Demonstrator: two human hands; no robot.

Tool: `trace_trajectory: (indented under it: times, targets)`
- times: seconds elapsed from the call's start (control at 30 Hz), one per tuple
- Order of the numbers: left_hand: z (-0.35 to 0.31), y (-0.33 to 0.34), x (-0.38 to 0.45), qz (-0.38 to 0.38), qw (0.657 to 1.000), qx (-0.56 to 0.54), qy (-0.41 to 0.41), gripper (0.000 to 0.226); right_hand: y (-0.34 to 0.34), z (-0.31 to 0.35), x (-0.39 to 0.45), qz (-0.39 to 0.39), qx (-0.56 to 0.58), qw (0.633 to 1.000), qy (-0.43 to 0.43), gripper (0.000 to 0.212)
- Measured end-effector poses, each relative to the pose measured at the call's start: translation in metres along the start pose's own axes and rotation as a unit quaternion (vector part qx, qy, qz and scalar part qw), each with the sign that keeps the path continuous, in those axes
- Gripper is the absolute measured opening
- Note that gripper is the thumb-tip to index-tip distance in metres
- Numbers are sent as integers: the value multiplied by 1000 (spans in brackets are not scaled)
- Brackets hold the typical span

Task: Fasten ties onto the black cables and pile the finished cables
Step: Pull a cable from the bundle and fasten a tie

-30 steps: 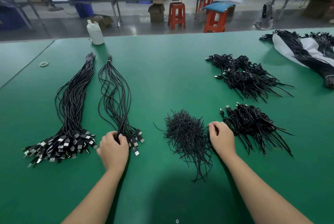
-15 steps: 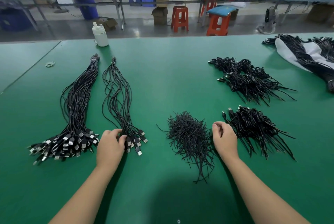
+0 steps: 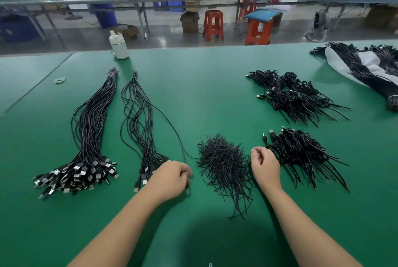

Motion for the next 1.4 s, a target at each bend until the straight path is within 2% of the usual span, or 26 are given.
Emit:
trace_trajectory:
  times: [0.07,0.2,0.33,0.5,0.53,0.6,0.7,0.77,0.83,0.87,1.03,1.13,1.2,1.27,1.33,1.37,1.4]
  targets:
    - [-14,-1,-3,5,999,-8,37,35,-1,0,0,0,3,1000,2,9]
    - [-34,-27,-13,-117,986,73,96,19,-3,1,-2,2,16,1000,8,10]
    - [-42,-37,-22,-189,966,-14,177,18,-8,-1,0,0,56,998,39,14]
    - [-53,-33,-25,-178,957,-144,179,17,-14,12,-2,48,175,975,126,18]
    - [-58,-31,-25,-167,956,-168,175,17,-13,29,-6,73,174,977,101,16]
    - [-65,-29,-25,-142,949,-225,168,17,-9,78,-23,148,173,974,-3,18]
    - [-73,-38,-26,-167,925,-299,165,18,-6,140,-58,265,239,929,-100,35]
    - [-75,-46,-27,-180,887,-397,153,21,-7,162,-70,293,276,907,-127,37]
    - [-77,-50,-28,-156,845,-491,146,22,-8,174,-75,285,296,899,-155,34]
    - [-79,-52,-29,-144,840,-503,144,22,-10,178,-76,276,299,899,-163,33]
    - [-80,-56,-34,-66,902,-402,141,35,-7,182,-81,270,293,902,-168,28]
    - [-81,-59,-37,-55,914,-378,137,38,-3,185,-88,280,305,896,-160,28]
    - [-82,-60,-37,-71,929,-334,141,38,4,185,-92,297,319,890,-138,31]
    - [-78,-72,-36,-145,942,-266,146,36,15,182,-98,330,332,878,-97,36]
    - [-78,-88,-38,-217,920,-287,155,37,24,181,-106,362,356,859,-62,37]
    - [-76,-94,-37,-227,895,-352,154,39,28,182,-110,374,387,842,-44,36]
    - [-74,-97,-35,-207,850,-459,154,41,32,183,-114,384,428,818,-20,35]
Point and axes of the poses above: each hand's wrist, its own x-axis towards the middle knuckle, its own y-axis out of the palm, z = x × y, the point moved 7 cm from there along x, towards the middle knuckle, and after that the axes turned 10 degrees about -x, right-handed, at the moved point
